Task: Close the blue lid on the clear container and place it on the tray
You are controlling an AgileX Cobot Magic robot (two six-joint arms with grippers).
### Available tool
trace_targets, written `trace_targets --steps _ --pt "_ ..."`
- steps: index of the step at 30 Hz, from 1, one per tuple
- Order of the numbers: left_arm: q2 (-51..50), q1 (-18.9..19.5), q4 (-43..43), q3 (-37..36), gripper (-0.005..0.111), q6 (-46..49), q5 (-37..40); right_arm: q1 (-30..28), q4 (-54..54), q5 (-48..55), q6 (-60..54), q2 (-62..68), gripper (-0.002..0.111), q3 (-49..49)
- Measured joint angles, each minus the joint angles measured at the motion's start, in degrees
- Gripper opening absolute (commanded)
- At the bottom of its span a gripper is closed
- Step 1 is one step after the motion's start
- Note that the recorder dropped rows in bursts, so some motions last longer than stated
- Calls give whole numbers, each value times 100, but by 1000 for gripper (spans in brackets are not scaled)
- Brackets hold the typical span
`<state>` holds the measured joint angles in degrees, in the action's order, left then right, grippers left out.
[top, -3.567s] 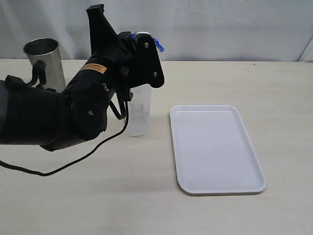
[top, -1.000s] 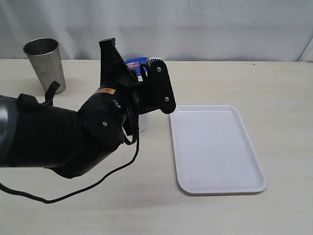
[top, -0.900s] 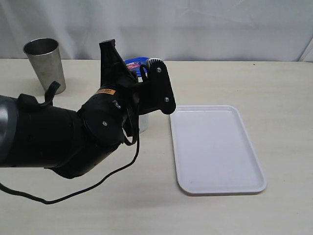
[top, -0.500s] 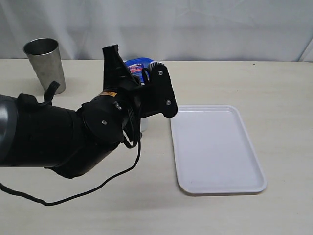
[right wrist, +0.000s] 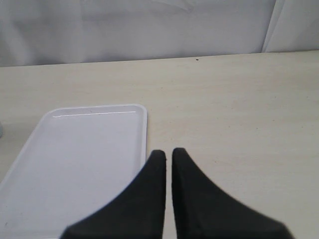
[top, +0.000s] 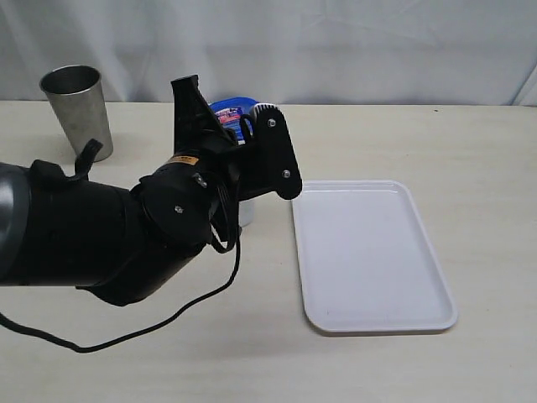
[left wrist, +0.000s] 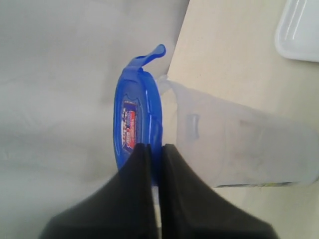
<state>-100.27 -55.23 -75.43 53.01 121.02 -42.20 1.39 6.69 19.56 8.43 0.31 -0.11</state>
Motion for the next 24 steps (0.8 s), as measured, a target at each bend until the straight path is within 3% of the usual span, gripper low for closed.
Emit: trace_targets --steps 24 --pt "0 0 -193 0 0 0 290 0 0 0 0 0 5 0"
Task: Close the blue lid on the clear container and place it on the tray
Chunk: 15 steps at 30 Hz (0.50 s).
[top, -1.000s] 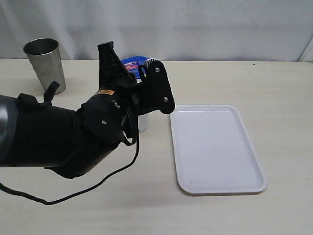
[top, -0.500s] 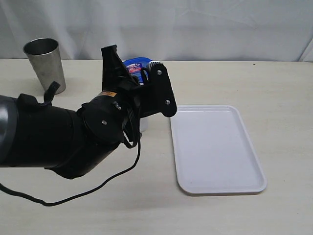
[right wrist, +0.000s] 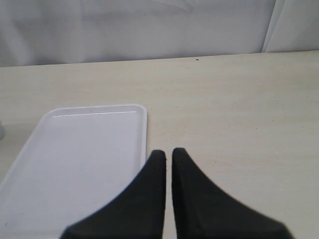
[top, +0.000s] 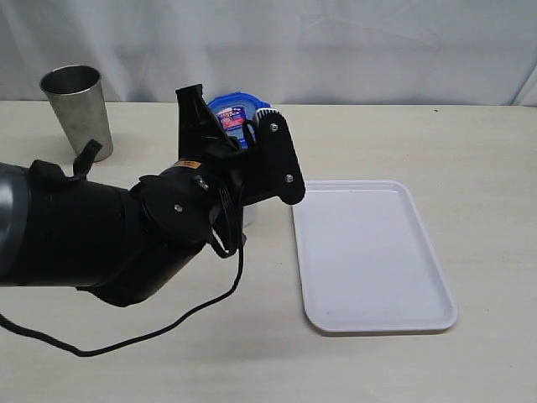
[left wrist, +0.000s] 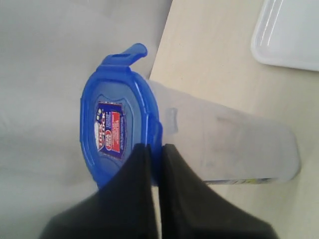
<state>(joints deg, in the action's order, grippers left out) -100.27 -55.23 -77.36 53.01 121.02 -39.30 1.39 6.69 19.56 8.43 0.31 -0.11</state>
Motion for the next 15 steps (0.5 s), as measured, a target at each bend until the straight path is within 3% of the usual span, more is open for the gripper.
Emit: trace_targets --steps 15 --pt "0 0 0 0 0 0 -457 0 0 0 0 0 5 0"
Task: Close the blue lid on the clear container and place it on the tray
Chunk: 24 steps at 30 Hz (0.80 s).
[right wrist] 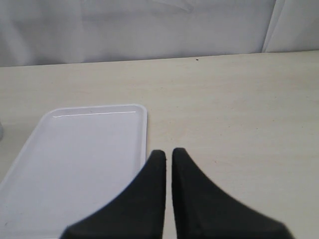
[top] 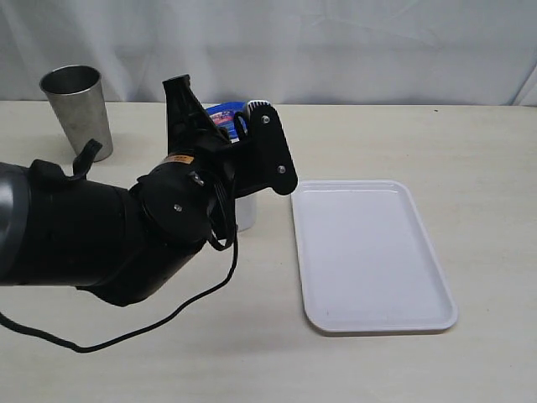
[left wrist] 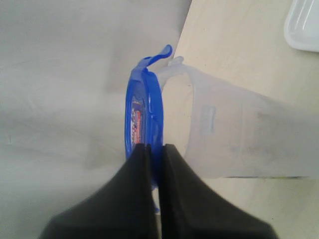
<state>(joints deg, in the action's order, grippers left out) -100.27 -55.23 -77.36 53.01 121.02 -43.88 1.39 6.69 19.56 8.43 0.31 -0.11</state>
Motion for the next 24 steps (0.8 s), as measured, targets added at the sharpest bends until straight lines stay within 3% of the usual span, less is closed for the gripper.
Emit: trace_targets --steps 24 --pt "0 0 39 0 0 0 -85 0 0 0 0 0 5 0"
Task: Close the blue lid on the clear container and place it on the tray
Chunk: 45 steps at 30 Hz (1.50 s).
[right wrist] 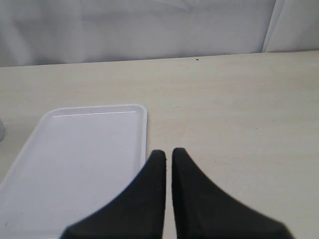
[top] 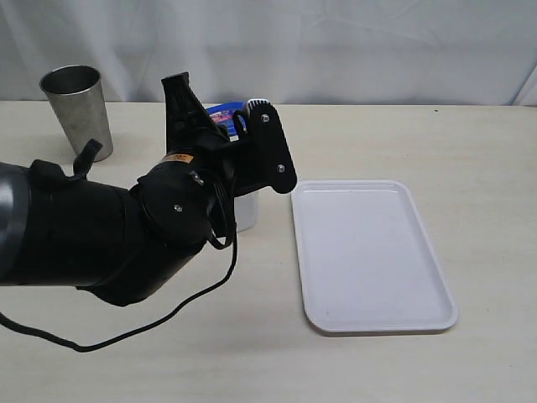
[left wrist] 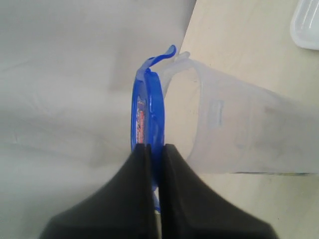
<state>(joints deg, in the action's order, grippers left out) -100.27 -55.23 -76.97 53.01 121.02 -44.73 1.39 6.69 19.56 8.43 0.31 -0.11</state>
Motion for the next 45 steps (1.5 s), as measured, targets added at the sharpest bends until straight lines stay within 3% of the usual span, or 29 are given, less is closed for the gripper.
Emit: trace_targets --steps 20,31,39,45 --pt "0 0 168 0 0 0 -43 0 103 0 0 0 5 0" --pt "0 0 420 0 0 0 400 0 837 -1199 -22 0 5 0" --pt "0 0 482 0 0 0 238 0 817 -1223 45 0 5 0" --pt "0 0 482 0 0 0 2 0 79 -1246 102 0 5 0"
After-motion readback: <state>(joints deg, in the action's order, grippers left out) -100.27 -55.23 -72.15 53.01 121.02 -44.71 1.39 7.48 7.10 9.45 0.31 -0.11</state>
